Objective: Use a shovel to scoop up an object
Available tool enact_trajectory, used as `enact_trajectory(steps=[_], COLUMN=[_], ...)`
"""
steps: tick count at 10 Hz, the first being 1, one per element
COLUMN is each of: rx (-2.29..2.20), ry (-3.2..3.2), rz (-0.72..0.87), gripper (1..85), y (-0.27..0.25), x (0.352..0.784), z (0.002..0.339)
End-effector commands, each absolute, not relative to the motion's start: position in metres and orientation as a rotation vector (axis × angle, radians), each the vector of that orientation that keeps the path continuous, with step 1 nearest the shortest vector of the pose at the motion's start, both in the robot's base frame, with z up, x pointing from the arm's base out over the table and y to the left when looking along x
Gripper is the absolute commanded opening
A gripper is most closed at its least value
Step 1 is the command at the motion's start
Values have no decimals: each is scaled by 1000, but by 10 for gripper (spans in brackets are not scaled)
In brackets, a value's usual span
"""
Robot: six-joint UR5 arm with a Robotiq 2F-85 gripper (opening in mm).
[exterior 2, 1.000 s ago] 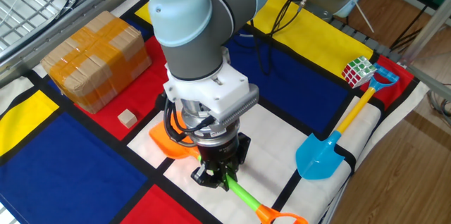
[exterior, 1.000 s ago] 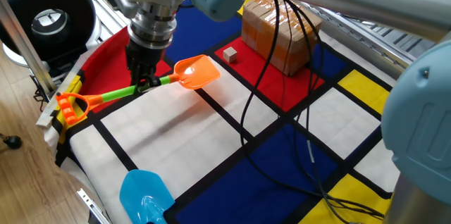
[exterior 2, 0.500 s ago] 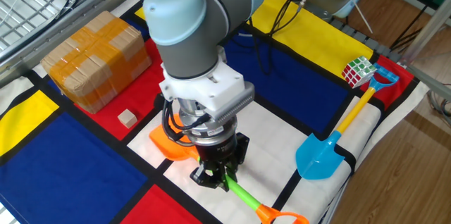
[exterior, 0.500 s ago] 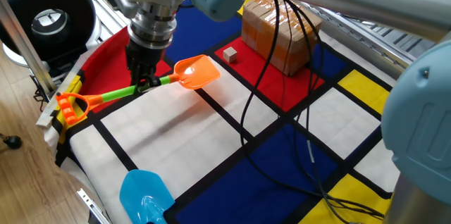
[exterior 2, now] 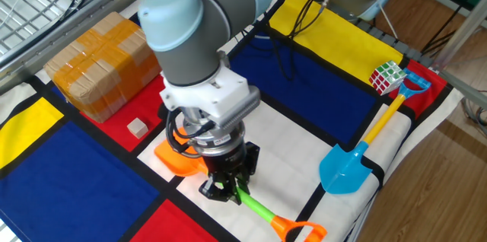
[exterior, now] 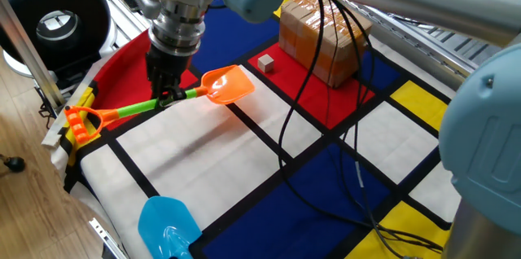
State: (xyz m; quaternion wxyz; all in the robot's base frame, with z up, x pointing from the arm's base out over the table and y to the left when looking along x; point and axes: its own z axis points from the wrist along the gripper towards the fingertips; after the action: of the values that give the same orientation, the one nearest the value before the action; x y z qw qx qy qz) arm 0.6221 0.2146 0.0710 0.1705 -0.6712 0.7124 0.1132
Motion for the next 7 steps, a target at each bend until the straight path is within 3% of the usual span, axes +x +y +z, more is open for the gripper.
enact_trajectory(steps=[1,7], rx=[-1893,-1825], ry=[2031,2098], rz=[331,299], gripper=[10,10], y=[207,202], x=[623,631], z=[67,65])
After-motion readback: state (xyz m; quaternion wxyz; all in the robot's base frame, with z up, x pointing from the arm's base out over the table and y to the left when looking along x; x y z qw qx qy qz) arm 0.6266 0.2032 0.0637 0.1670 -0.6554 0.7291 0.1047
